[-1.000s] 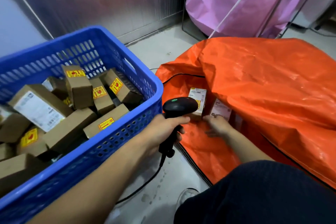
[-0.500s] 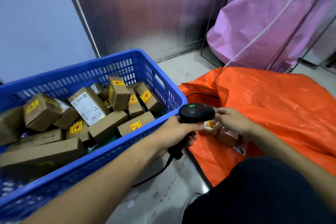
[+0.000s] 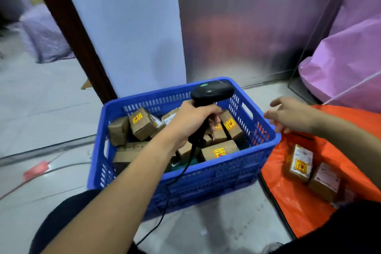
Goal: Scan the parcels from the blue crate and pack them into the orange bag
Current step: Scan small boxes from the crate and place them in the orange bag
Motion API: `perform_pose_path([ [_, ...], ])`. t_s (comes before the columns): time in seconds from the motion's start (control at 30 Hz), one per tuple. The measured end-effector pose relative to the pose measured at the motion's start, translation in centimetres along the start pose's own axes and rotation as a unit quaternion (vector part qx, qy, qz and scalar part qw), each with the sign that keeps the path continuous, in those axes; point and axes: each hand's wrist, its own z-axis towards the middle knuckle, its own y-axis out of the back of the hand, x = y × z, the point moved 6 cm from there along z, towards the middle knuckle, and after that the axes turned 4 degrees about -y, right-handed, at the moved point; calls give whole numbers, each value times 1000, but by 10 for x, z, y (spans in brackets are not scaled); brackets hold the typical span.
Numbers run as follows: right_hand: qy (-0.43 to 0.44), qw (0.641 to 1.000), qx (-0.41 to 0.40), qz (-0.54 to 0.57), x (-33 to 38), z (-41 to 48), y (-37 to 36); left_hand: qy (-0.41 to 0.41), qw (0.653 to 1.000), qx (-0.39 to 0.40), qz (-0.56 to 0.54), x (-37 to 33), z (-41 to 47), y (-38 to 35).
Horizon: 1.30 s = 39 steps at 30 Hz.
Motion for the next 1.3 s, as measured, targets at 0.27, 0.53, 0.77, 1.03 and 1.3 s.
perform_pose_path([
  [0.27, 71, 993, 17, -94, 56, 15, -53, 0, 994, -102, -30, -26, -25, 94],
  [0.53, 17, 989, 38, -142, 48, 57, -97, -9, 979, -195, -59, -26, -31, 152],
  [0.77, 26, 958, 10, -285, 56, 92, -129, 7, 983, -176, -47, -19, -25, 163],
  [1.03, 50, 962, 93, -253, 80, 140, -171, 24, 985, -164, -48, -7, 0, 165],
  [1.3, -16, 964, 73, -255, 50, 168, -184, 28, 981, -178, -71, -6, 12, 167],
])
